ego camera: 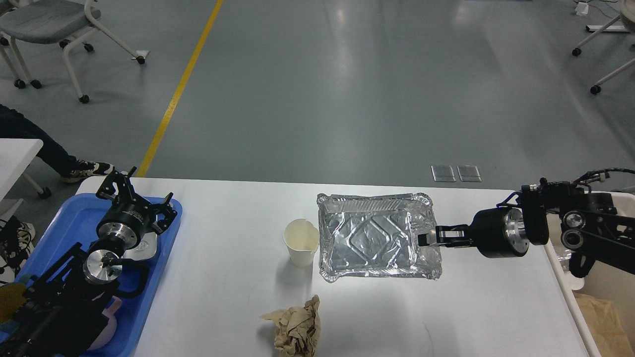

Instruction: Tidy desktop

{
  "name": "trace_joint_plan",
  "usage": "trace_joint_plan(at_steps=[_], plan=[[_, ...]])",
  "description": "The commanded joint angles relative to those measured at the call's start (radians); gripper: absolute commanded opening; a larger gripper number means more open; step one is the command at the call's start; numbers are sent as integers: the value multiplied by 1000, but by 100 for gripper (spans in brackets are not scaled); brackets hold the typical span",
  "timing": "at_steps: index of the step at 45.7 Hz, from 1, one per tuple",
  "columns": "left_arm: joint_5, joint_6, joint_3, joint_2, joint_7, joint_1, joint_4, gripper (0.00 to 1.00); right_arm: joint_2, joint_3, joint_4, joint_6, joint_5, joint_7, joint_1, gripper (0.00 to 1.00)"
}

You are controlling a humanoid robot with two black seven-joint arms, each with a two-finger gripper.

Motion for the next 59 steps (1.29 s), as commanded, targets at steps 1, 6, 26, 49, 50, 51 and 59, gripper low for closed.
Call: trace_joint_plan(at_steps=[1,6,26,49,50,51,59], plan=[[34,0,16,-2,-8,-11,0,97,1,-53,18,0,3,0,4,0],[101,10,22,-3,-8,-17,5,97,-5,-73,40,2,6,0,5,0],[177,19,129,-13,-3,-47,2,97,-9,-79,57,55,40,4,11,0],[212,309,566,233,4,-64,-398,97,-22,-81,57,55,35,3,16,0],[212,325,584,259,4,-64,-426,97,-23,-81,57,55,34,4,16,0],[210,339,604,283,4,-63,-454,97,-23,-81,57,55,34,2,16,0],[210,410,741,549,6,-58,-718,97,-32,-81,57,55,32,4,16,0]])
